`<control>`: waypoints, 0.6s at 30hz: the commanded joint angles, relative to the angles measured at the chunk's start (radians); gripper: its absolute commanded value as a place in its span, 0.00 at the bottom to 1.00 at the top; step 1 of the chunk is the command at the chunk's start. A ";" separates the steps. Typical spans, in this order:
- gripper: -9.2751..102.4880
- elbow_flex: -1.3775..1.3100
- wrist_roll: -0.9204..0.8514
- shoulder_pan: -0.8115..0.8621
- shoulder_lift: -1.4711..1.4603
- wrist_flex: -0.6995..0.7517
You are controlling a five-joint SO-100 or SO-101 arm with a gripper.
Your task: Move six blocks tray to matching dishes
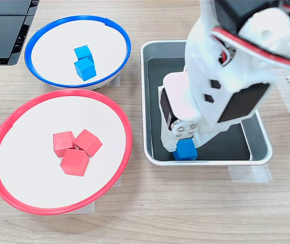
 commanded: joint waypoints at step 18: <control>0.08 -0.497 -0.689 0.529 -0.156 -0.169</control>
